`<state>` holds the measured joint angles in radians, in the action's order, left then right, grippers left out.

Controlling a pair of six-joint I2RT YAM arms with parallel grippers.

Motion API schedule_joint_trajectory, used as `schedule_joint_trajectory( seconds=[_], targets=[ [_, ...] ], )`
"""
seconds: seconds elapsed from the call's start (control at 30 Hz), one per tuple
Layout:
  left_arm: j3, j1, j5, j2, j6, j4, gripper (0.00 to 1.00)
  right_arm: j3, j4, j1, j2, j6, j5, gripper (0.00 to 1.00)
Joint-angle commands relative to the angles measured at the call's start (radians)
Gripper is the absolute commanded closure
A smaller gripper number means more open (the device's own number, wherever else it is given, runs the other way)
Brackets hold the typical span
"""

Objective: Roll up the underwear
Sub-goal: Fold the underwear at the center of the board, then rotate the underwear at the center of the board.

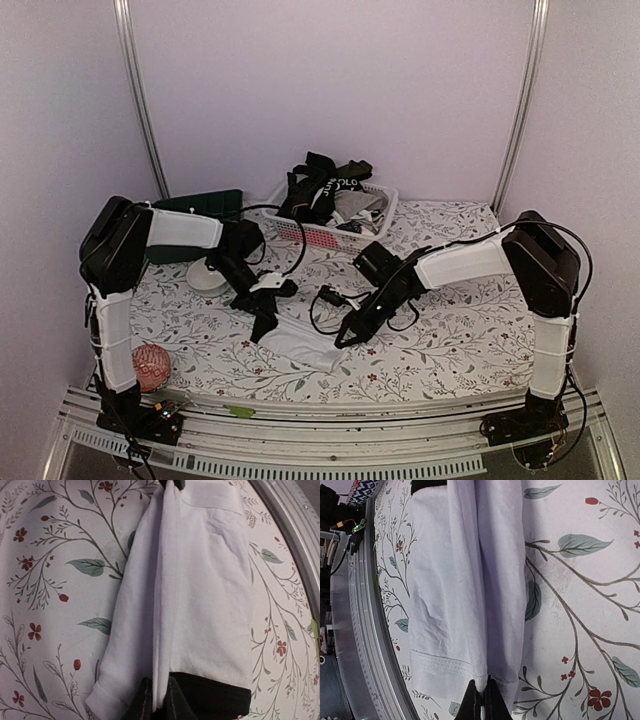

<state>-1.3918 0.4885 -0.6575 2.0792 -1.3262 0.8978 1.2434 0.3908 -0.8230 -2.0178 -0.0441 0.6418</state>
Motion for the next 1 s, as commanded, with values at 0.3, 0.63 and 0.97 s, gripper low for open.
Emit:
schedule_joint_trajectory(
  seconds=[0.3,0.63,0.97],
  targets=[
    [0.027,-0.09,0.08,-0.161,0.371,-0.2,0.64,0.008,0.101,0.029,0.09,0.146,-0.015,0.62],
    [0.284,-0.049,0.131,-0.373,0.343,-0.156,0.66,0.067,0.119,0.038,0.08,0.194,-0.051,0.64],
    [0.429,0.01,0.255,-0.347,0.494,-0.246,0.74,0.108,0.092,0.035,-0.045,0.21,-0.078,0.94]
  ],
)
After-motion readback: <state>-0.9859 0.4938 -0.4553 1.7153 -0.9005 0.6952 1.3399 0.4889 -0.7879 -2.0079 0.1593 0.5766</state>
